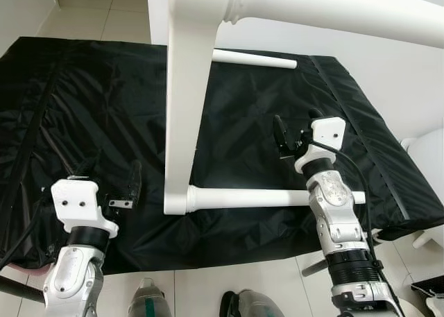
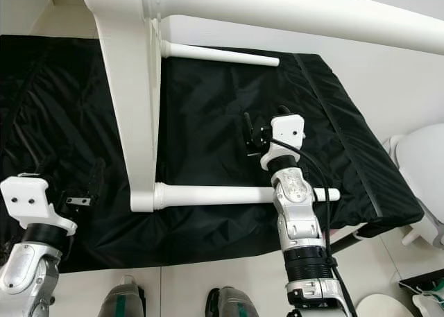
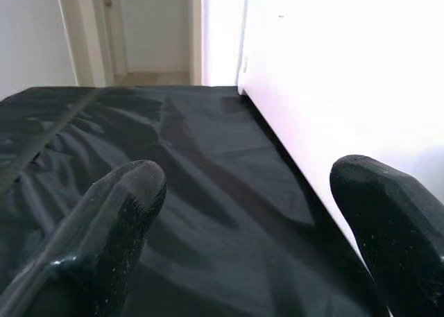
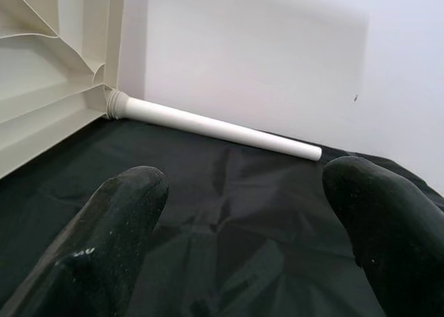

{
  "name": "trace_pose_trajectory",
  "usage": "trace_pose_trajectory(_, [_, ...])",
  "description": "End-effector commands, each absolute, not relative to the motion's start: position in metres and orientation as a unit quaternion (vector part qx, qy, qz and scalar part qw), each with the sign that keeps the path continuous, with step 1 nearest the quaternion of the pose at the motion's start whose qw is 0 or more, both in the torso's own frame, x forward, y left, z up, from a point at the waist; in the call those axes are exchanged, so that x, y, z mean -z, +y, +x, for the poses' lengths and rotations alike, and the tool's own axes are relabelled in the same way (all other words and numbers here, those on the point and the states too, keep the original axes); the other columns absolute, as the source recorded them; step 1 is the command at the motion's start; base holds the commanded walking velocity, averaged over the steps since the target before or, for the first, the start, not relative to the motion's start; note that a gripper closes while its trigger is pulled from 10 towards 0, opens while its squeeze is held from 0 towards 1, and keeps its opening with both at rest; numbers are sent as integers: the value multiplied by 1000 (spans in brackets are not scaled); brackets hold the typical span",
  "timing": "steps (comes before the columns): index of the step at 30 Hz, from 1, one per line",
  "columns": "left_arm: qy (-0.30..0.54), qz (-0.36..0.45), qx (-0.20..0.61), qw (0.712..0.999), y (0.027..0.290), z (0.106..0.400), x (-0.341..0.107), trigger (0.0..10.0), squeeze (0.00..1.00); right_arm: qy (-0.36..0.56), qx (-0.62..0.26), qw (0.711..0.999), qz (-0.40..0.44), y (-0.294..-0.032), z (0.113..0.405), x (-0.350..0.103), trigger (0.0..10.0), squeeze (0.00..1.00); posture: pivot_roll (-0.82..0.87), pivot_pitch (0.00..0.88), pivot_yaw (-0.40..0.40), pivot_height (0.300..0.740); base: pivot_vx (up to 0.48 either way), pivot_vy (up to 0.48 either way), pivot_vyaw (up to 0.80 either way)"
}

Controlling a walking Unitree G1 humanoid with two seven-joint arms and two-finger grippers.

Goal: Building children table

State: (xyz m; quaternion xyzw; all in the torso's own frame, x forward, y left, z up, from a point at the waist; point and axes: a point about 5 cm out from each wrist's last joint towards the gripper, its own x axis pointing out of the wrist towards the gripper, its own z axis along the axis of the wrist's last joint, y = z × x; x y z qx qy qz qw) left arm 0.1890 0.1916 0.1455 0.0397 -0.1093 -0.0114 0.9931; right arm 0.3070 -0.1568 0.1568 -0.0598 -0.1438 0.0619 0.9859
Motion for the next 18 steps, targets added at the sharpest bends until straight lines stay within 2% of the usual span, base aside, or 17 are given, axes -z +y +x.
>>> trace_pose_trajectory(1, [-104, 54, 64, 991, 185, 188, -143, 10000, 0, -136, -55, 987, -65, -162, 306, -152, 10000, 0, 128, 32, -77, 740, 0, 0, 0])
trace_pose_trajectory(12, [-105, 48, 40, 993, 187, 182, -139, 10000, 0, -136, -63, 986, -73, -162, 310, -154, 10000, 0, 136, 44, -94, 740, 0, 0, 0])
trace_pose_trajectory(18, [-102, 54, 40, 993, 185, 169, -134, 10000, 0, -126, -67, 987, -79, -165, 297, -146, 10000, 0, 135, 47, -94, 740, 0, 0, 0])
